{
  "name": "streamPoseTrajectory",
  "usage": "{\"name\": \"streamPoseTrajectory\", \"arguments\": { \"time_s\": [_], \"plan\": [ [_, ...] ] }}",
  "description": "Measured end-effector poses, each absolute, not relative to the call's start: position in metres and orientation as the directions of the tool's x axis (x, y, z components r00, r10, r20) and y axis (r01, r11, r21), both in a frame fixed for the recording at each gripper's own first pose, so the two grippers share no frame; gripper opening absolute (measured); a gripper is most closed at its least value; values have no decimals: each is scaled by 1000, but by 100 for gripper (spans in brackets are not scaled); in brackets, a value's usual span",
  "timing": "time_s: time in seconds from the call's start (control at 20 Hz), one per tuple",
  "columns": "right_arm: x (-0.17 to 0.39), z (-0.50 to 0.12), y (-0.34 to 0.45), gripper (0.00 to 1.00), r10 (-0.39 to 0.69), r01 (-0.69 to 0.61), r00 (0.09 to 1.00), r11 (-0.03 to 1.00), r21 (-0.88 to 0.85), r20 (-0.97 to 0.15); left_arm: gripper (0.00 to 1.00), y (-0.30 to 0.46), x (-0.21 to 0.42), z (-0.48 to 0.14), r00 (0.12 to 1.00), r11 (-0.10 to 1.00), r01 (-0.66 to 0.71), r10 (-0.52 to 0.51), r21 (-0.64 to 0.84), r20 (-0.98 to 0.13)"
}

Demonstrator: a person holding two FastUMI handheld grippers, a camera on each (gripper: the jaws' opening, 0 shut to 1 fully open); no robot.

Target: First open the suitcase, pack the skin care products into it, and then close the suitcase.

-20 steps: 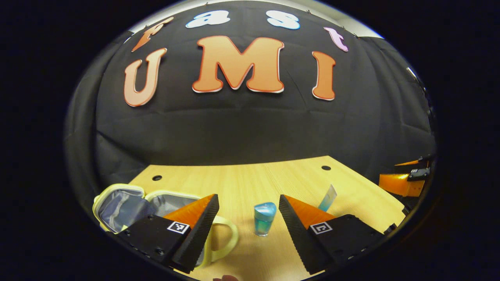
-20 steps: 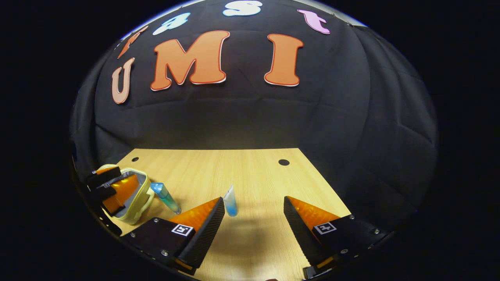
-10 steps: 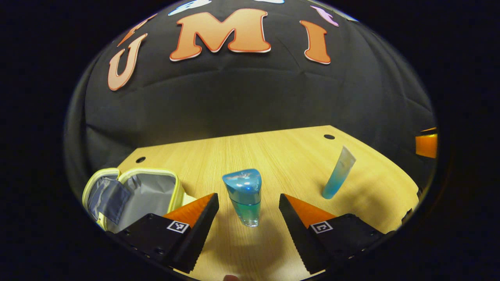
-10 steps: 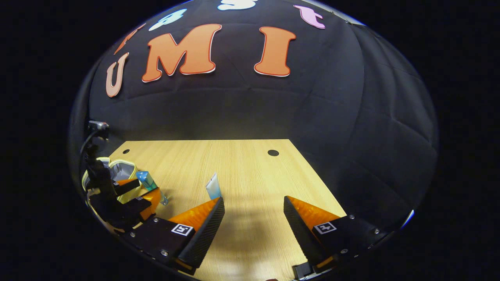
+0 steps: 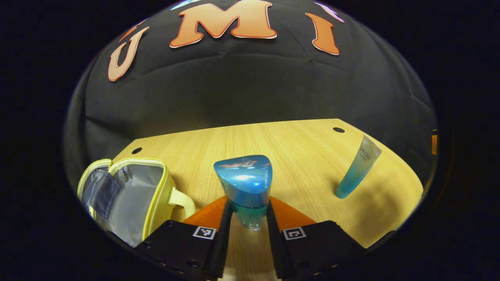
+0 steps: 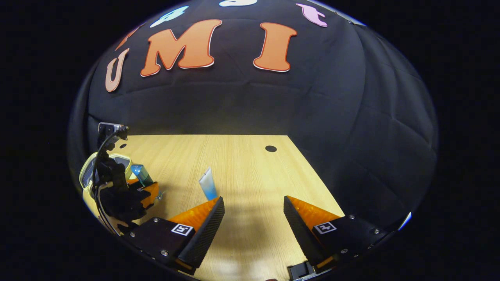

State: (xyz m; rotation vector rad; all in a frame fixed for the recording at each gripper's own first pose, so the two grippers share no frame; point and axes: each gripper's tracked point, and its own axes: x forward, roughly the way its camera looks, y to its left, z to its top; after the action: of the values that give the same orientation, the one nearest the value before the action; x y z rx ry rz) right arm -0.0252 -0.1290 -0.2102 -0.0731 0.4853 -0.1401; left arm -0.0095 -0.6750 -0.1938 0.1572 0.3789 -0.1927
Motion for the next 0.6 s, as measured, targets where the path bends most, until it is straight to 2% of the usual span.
{"name": "streamPoseTrajectory", "arguments": {
  "time_s": [0.2, 0.4, 0.6],
  "plan": [
    [-17, -211, -112, 97, -118, 91, 876, 993, -80, -467, 47, -678, -23, -174, 900, 960, 258, -200, 104, -388],
    [-7, -213, -84, 97, -71, 47, 881, 997, -64, -467, 46, -673, -44, -122, 902, 949, 298, -245, 101, -354],
    [8, -224, -56, 97, -22, -10, 881, 998, -65, -472, 46, -643, -68, -73, 913, 949, 294, -245, 111, -326]
  ]
}}
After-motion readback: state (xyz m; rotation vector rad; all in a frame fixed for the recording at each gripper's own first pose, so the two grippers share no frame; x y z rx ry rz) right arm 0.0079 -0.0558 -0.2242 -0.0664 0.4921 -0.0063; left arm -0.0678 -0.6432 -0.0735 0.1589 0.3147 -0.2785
